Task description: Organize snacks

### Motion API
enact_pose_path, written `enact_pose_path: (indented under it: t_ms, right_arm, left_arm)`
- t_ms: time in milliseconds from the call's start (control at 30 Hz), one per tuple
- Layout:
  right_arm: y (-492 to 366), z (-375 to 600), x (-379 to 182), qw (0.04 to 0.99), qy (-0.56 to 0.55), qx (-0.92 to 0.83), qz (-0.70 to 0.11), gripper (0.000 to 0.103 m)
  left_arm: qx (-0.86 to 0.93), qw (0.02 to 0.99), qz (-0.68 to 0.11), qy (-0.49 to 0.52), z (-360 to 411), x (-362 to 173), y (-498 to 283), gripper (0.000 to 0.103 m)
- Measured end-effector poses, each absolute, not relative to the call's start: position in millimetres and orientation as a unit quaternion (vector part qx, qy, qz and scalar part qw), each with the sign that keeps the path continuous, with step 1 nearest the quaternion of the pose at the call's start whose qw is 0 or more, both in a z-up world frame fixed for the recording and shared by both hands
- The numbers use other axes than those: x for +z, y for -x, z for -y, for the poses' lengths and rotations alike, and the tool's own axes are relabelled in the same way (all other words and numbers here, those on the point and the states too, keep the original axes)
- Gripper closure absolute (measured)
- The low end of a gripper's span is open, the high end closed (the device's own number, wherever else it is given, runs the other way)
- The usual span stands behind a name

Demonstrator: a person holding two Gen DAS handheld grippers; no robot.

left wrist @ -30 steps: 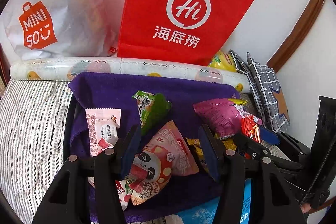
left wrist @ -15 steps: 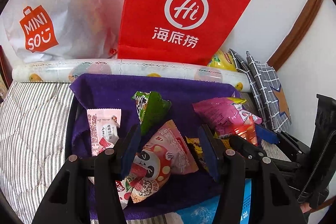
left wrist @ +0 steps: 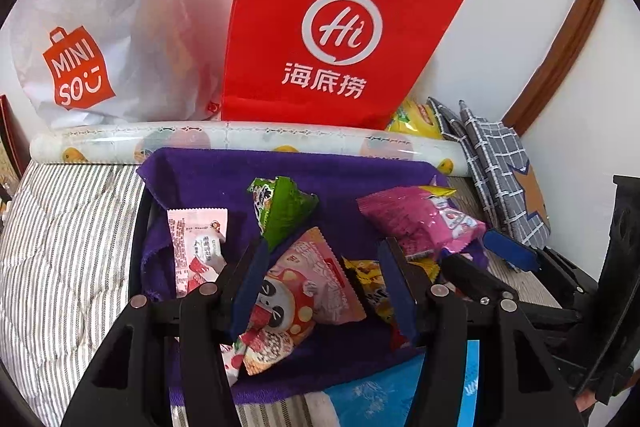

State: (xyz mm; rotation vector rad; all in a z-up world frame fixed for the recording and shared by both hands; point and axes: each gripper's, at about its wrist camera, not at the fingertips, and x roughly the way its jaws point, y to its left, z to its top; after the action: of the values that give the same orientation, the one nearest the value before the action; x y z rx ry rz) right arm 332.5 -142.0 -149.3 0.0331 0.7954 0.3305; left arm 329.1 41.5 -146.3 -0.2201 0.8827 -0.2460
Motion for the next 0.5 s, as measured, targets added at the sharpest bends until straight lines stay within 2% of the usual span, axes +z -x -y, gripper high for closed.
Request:
enact_pose_path:
  t_ms: [500]
  right_arm:
    - [-239, 159, -89, 0.930, -0.008, 0.071, -0.362, 0.032]
  left_arm:
    - [-0.116, 0.903, -0.405, 0.082, -28, -105, -246, 0.038]
